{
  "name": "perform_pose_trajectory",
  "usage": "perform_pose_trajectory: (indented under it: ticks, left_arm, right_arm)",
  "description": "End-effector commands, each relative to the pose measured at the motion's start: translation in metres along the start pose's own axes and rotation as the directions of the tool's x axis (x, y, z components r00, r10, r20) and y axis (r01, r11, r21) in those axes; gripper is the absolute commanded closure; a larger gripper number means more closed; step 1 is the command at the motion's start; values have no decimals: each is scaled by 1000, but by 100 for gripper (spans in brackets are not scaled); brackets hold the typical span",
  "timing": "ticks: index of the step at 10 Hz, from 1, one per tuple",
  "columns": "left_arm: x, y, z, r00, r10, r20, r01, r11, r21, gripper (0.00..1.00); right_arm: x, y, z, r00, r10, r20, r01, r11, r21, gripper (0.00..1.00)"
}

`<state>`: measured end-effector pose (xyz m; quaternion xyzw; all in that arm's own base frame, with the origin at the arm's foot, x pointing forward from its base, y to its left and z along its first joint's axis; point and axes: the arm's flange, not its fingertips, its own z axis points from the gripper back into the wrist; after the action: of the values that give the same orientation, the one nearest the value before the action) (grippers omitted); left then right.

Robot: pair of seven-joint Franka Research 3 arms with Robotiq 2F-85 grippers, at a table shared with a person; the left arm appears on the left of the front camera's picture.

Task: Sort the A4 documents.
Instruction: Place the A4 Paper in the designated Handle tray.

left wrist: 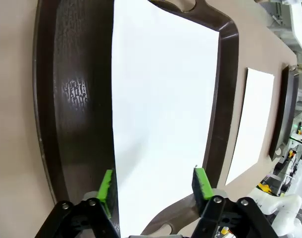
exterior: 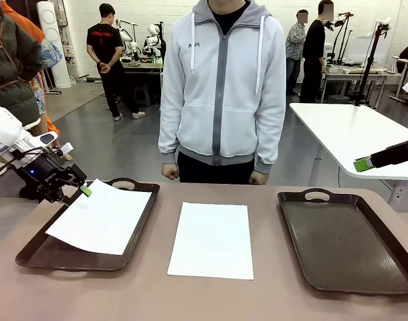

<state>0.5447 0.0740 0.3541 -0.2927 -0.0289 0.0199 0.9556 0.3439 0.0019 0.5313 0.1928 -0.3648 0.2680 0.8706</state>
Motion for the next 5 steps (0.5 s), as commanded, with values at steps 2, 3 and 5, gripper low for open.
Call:
perform_pose_trajectory:
  ticks: [2,3,5]
  left_arm:
    - [-7,-13,6,1000,-6,12,5,999,50,0]
    - [-7,-13,8,1000,-9,18,8,999,53,0]
    - [-8,-16,11,999,-7,39,5,998,55,0]
  right_arm:
    - [0,0,-3,1000,-3,3,3,1000,16,0]
    - [0,0,-3,1000,-3,3,3,1000,16,0]
    - [0,0,-3,1000,-3,3,3,1000,16,0]
